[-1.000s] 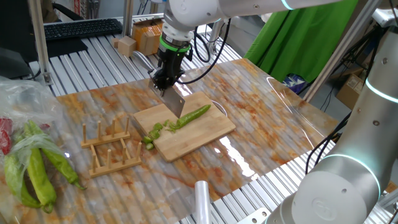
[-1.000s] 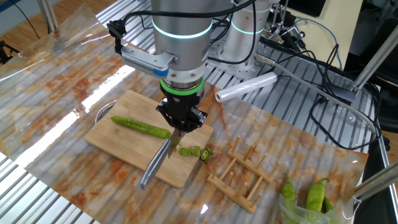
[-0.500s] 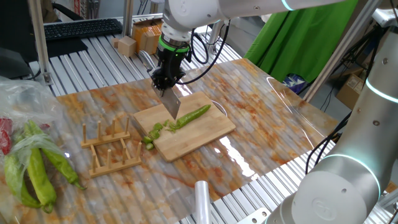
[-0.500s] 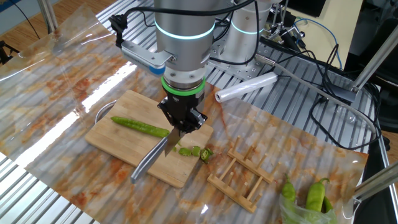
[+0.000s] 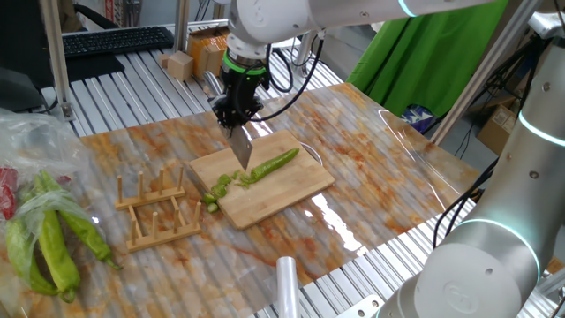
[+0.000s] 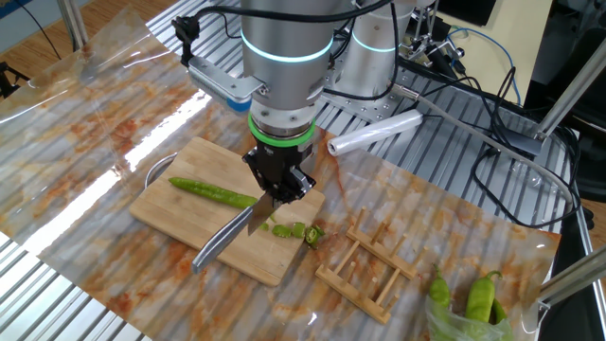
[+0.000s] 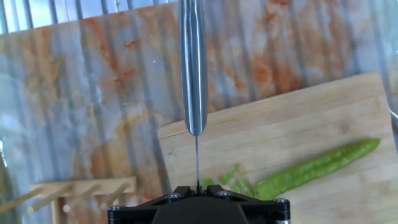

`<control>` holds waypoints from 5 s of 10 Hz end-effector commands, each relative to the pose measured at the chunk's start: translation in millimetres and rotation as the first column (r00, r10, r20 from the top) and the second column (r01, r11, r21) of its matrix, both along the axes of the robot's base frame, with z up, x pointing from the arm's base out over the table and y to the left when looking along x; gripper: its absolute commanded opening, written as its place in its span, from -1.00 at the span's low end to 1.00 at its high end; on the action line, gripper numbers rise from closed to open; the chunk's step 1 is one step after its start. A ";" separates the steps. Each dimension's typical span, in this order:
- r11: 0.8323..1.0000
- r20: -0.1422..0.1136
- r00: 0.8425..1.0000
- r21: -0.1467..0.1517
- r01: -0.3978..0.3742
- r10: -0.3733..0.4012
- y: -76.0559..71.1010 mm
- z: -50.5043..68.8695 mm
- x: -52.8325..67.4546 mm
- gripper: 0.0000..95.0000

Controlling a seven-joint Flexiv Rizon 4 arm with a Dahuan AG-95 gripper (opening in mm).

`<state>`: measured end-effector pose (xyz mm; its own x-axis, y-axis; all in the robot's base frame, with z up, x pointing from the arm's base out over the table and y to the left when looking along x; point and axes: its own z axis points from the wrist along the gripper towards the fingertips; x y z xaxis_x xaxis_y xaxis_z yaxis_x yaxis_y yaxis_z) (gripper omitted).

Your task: Chop the chili peppers

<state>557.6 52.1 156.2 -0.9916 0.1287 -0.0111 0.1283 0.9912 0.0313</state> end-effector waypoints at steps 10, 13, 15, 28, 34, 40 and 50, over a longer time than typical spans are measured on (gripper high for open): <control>0.981 0.052 0.980 0.026 -0.191 0.190 -83.7 -30.7 -26.5 -1.00; 0.981 0.050 0.980 0.023 -0.195 0.194 -81.2 -41.1 -34.0 -1.00; 0.979 0.051 0.979 0.019 -0.201 0.199 -81.2 -46.9 -36.7 -1.00; 0.978 0.081 0.975 0.007 -0.209 0.207 -85.2 -70.5 -30.9 -1.00; 0.977 0.081 0.974 0.013 -0.211 0.210 -84.3 -98.4 -22.8 -1.00; 0.982 0.085 0.979 0.015 -0.186 0.184 -75.2 -115.0 -15.8 -1.00; 0.983 0.091 0.979 0.017 -0.182 0.180 -74.0 -105.4 -16.6 -1.00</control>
